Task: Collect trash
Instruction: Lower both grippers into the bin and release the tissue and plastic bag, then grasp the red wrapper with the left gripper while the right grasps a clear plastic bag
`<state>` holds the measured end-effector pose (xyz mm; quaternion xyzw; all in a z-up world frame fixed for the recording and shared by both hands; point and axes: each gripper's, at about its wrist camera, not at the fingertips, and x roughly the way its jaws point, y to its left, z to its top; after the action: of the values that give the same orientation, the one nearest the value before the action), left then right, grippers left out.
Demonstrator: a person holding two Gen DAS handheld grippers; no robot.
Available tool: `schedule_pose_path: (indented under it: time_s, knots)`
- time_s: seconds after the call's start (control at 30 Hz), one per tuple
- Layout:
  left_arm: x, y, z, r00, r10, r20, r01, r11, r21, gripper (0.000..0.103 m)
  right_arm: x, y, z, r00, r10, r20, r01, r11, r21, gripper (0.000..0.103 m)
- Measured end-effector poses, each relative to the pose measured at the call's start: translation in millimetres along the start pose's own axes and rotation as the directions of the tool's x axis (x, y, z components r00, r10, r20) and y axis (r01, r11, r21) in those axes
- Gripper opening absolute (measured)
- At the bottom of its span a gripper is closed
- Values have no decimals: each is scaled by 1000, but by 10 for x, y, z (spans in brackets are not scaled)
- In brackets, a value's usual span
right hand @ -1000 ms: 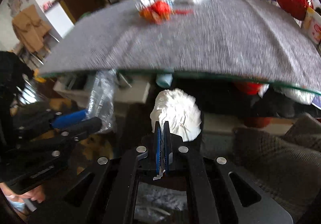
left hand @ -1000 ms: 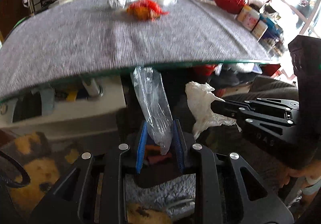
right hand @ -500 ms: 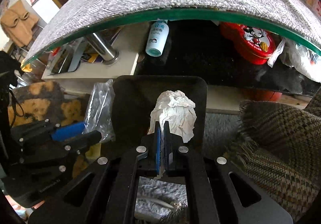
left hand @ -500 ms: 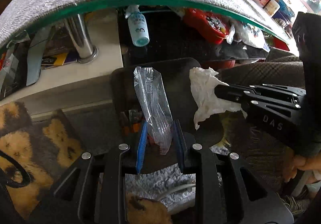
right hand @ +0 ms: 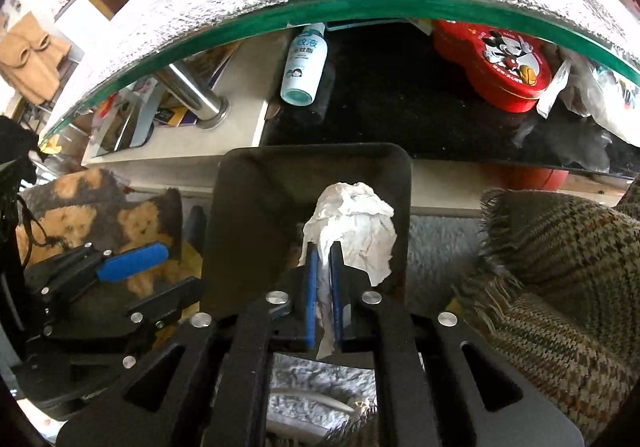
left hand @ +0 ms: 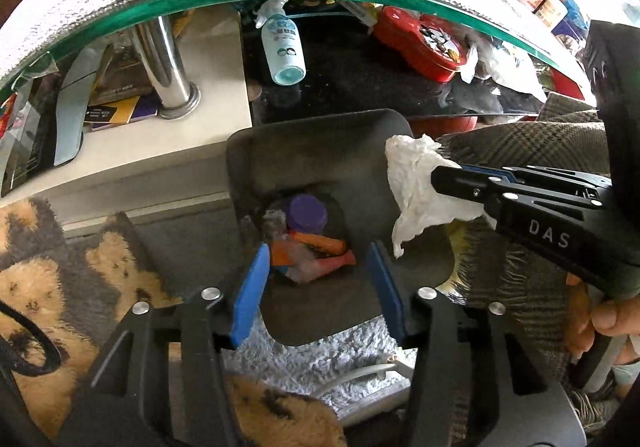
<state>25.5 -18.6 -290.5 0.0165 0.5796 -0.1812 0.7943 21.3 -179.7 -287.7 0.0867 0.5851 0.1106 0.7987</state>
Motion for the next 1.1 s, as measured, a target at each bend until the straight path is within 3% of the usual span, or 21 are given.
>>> schedule_pose_path:
  time_s: [0.03, 0.07, 0.2, 0.43, 0.53, 0.7, 0.9, 1.1]
  knots:
    - [-9, 4, 3, 1000, 2, 2, -2, 1000, -4, 52, -7, -1, 4, 1000, 2, 5, -2, 1000, 1, 44]
    - [-19, 13, 6, 1000, 4, 3, -4, 1000, -7, 53, -30, -4, 7, 1000, -1, 18, 1, 1000, 3, 51]
    - [-64, 33, 18, 1000, 12, 8, -12, 1000, -18, 59, -110, -52, 55, 999, 3, 38, -3, 1000, 24, 55]
    - [-318, 37, 144, 998, 29, 50, -27, 999, -42, 85, -466, -55, 261, 992, -36, 122, 34, 999, 15, 83]
    - [-502, 29, 282, 995, 41, 88, -37, 999, -38, 95, -720, -52, 443, 984, -46, 175, 46, 999, -1, 85]
    - [-871, 60, 621, 983, 80, 166, -76, 997, -30, 95, -1009, -73, 770, 968, -65, 244, 71, 997, -19, 91]
    - [-1167, 158, 1118, 960, 134, 244, -128, 991, -42, 95, -1233, -177, 1215, 946, -91, 311, 99, 995, -10, 92]
    - [-1107, 111, 1592, 951, 161, 263, -166, 986, -2, 95, -1240, -159, 1651, 936, -65, 345, 80, 996, -31, 92]
